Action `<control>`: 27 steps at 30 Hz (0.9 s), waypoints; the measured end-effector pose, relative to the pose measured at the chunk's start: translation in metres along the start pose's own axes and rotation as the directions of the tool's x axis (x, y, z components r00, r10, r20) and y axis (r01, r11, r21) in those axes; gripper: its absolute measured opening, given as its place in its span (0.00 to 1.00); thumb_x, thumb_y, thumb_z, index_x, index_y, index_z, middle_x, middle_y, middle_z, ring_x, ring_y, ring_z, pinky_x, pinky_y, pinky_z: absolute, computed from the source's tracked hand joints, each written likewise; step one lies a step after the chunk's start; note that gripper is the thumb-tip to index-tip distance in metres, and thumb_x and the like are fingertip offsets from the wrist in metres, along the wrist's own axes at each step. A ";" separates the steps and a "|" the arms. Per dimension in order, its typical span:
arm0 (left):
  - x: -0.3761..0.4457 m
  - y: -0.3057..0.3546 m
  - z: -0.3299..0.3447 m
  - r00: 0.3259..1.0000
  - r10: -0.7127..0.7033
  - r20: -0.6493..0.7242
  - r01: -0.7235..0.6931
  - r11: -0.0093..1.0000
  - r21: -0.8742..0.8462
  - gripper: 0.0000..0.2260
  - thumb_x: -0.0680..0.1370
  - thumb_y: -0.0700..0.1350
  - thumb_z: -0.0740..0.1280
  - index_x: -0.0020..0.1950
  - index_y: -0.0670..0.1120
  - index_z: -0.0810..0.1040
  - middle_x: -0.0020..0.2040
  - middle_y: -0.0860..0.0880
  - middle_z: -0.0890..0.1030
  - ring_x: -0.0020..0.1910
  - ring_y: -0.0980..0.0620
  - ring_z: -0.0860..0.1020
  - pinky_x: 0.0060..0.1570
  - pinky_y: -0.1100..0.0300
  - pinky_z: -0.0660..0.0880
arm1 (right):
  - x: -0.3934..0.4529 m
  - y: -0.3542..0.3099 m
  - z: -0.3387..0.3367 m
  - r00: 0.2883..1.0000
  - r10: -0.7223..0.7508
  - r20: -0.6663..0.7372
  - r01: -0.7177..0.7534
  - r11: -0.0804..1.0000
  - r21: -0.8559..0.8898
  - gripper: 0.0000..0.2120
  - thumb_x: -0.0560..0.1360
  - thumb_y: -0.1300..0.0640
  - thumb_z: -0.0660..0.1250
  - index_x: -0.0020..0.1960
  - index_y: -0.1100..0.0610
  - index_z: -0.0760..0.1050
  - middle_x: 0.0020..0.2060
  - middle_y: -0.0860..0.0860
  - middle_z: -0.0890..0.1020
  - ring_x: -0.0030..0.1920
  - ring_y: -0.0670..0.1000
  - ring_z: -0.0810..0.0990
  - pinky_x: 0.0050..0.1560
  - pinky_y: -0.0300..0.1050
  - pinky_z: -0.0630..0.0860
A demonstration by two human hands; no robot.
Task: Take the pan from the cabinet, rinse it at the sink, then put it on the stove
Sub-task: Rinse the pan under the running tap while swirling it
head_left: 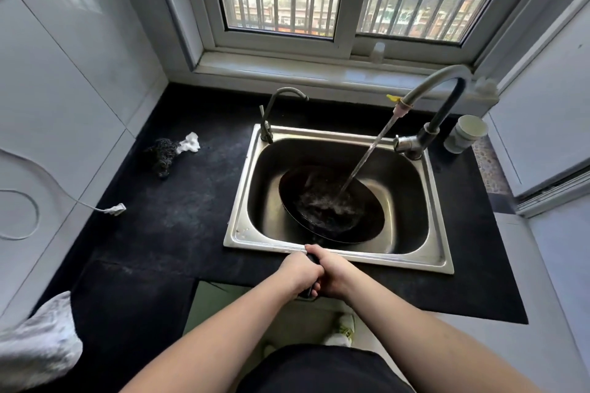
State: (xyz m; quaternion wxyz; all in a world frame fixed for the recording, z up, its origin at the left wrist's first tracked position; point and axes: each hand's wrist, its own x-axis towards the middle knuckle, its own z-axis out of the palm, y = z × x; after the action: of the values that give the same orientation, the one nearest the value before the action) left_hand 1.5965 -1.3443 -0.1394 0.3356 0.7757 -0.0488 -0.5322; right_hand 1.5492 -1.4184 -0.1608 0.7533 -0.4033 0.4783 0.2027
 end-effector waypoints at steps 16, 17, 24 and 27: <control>-0.011 -0.006 -0.006 0.987 0.159 -0.034 -0.140 0.940 0.311 0.06 0.72 0.38 0.61 0.40 0.42 0.77 0.26 0.46 0.78 0.17 0.54 0.73 0.18 0.65 0.69 | 0.005 0.009 0.002 0.985 -0.132 -0.112 0.131 0.991 -0.010 0.12 0.77 0.55 0.61 0.38 0.60 0.70 0.22 0.55 0.71 0.16 0.53 0.68 0.20 0.36 0.64; -0.013 -0.008 -0.007 0.984 0.175 -0.028 -0.157 0.933 0.324 0.06 0.72 0.39 0.60 0.38 0.43 0.77 0.26 0.46 0.78 0.17 0.53 0.73 0.18 0.65 0.69 | 0.004 0.010 0.004 0.982 -0.142 -0.122 0.143 0.990 -0.001 0.12 0.77 0.56 0.61 0.37 0.60 0.70 0.22 0.54 0.71 0.16 0.53 0.69 0.19 0.35 0.64; -0.018 -0.040 -0.012 0.958 0.279 -0.069 -0.253 0.932 0.259 0.03 0.72 0.43 0.63 0.44 0.49 0.75 0.31 0.46 0.80 0.19 0.52 0.74 0.18 0.63 0.70 | 0.011 0.029 0.018 0.969 -0.173 -0.177 0.181 0.983 0.029 0.13 0.79 0.57 0.63 0.37 0.61 0.73 0.25 0.53 0.77 0.25 0.51 0.75 0.25 0.37 0.68; -0.016 -0.059 -0.010 0.951 0.297 -0.082 -0.277 0.941 0.196 0.07 0.73 0.44 0.64 0.50 0.49 0.75 0.35 0.45 0.81 0.18 0.53 0.74 0.18 0.61 0.71 | 0.011 0.039 0.026 0.952 -0.211 -0.223 0.203 0.977 -0.059 0.12 0.79 0.56 0.64 0.38 0.60 0.73 0.29 0.54 0.77 0.31 0.51 0.76 0.31 0.41 0.70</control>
State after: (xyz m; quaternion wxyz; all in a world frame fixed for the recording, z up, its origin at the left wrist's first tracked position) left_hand 1.5810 -1.2870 -0.1584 0.3393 0.8159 -0.1913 -0.4273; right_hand 1.5413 -1.3750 -0.1809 0.7032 -0.4850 0.5131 0.0835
